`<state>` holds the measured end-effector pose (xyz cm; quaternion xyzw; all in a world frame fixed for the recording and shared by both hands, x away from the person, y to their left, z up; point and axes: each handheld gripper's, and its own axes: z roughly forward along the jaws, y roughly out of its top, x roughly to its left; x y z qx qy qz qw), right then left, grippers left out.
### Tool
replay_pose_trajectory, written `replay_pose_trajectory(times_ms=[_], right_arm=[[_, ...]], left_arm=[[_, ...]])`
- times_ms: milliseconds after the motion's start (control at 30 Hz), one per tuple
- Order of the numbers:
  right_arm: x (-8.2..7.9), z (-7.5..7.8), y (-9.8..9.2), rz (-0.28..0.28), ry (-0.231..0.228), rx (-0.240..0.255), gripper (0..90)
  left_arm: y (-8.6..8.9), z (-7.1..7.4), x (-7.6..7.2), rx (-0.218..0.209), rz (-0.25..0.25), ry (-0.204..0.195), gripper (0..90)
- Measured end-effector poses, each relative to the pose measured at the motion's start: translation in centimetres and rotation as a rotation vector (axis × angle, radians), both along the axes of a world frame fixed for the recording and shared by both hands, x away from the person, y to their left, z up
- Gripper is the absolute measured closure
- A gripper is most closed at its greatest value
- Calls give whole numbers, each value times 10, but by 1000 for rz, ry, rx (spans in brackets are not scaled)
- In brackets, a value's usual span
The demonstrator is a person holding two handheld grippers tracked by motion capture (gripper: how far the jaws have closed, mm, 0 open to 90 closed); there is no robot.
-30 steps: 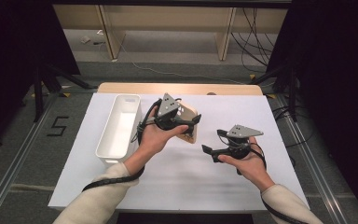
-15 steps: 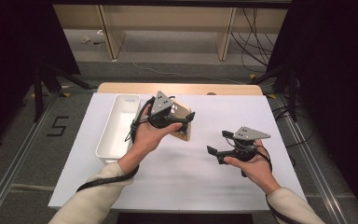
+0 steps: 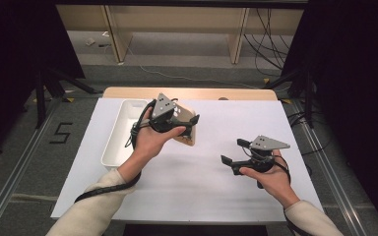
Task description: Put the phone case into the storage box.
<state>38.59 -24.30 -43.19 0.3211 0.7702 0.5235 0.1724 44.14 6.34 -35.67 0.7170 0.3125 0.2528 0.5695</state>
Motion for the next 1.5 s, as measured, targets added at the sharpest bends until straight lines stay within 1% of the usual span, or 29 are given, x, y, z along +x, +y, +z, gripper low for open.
replay_pose_trajectory(times_ms=[233,767,1133,1500], right_arm=[[-3,0,-4,-3,-7,0,105],[-8,-1,-11,-19,-6,-2,101],[-9,-2,-15,-30,0,-8,99],[-10,-4,-19,-39,-4,-7,97]], left_arm=[[7,1,0,4,14,-1,102],[20,5,2,7,40,-5,102],[29,9,4,8,60,-7,103],[40,11,6,9,84,-5,103]])
